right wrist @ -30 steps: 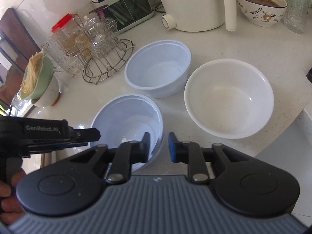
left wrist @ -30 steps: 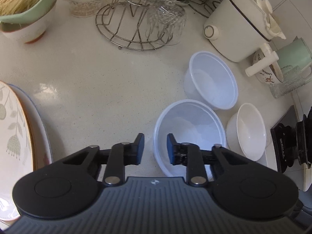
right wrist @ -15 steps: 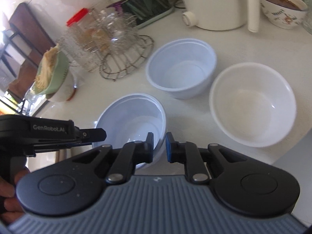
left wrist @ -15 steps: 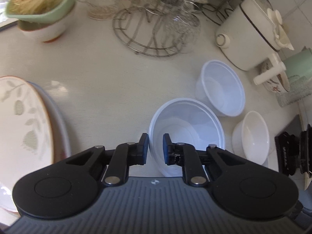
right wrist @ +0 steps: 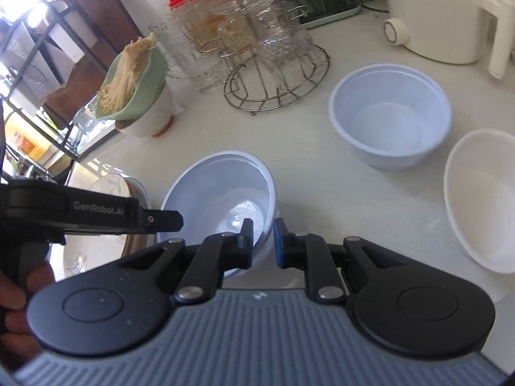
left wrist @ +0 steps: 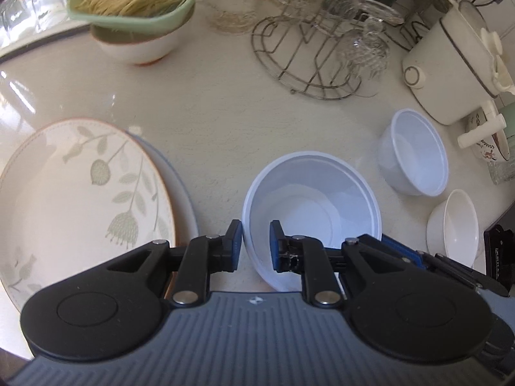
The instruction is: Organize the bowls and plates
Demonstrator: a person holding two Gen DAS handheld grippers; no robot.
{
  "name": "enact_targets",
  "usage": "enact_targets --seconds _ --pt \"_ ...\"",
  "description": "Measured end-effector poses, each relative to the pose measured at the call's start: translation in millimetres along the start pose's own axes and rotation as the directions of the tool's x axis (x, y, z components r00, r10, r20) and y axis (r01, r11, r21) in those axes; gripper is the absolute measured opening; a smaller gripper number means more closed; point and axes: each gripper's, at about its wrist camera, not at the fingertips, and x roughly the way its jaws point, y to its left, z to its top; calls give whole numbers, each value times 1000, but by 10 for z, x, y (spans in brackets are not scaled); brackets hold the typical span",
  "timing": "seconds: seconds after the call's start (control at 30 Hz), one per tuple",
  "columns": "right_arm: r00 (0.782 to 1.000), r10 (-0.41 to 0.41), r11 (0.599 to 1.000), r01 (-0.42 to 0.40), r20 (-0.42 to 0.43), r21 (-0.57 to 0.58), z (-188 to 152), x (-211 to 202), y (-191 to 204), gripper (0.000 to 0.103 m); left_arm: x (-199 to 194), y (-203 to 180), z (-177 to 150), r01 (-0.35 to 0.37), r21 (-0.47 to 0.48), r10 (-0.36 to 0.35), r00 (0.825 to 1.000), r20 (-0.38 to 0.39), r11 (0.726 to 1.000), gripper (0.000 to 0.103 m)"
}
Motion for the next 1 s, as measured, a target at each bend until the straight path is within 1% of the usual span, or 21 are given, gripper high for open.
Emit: enact_targets --seconds 0.1,0.2,0.27,0.3,0.33,0.37,0.43,0.47,0.53,0.6,0.67,0.77,0.9,1.0 --pt "1000 -1 1000 1 -4 -4 -6 26 44 18 7 42 -38 -6 -16 6 1000 -4 1000 20" --pt "1000 -9 1000 9 -15 -1 -32 62 66 18 -11 75 -80 -6 -7 6 1000 -12 1000 20" --pt "1000 -8 1000 8 -18 13 -48 76 64 18 -38 107 -103 0 -5 0 1000 -13 1000 27" --pt "1000 -8 1000 9 -18 18 -52 75 66 18 -59 123 -117 3 -3 -3 1000 -10 1000 34" --pt "1000 -15 1000 15 -12 19 -56 68 74 18 -75 132 -127 7 -1 -7 1000 -2 1000 37" --pt "1000 -26 1000 26 1 14 -59 51 92 19 -101 144 -137 16 3 -16 1000 5 1000 37" --pt "999 -49 999 49 24 -1 -60 17 129 30 -156 169 -145 25 11 -25 1000 16 1000 38" --pt "998 -60 998 60 34 -3 -59 -12 136 31 -191 177 -149 26 20 -27 999 22 999 40" --pt "995 -82 997 81 60 16 -66 -90 135 37 -266 153 -152 21 54 -23 999 41 998 48" --pt "992 -99 995 96 79 30 -76 -162 134 39 -363 124 -176 20 95 -25 998 60 995 48" --pt "989 -111 994 108 94 34 -85 -235 132 39 -480 114 -189 40 105 -49 995 88 994 48" --pt "987 -114 993 110 115 41 -79 -356 138 39 -651 67 -196 43 134 -61 989 132 990 48" --pt "982 -110 993 103 154 50 -45 -543 168 39 -877 42 -186 67 137 -92 978 186 988 48" --pt "979 -100 995 95 179 38 -1 -686 233 39 -1017 32 -149 78 138 -106 973 207 987 48"
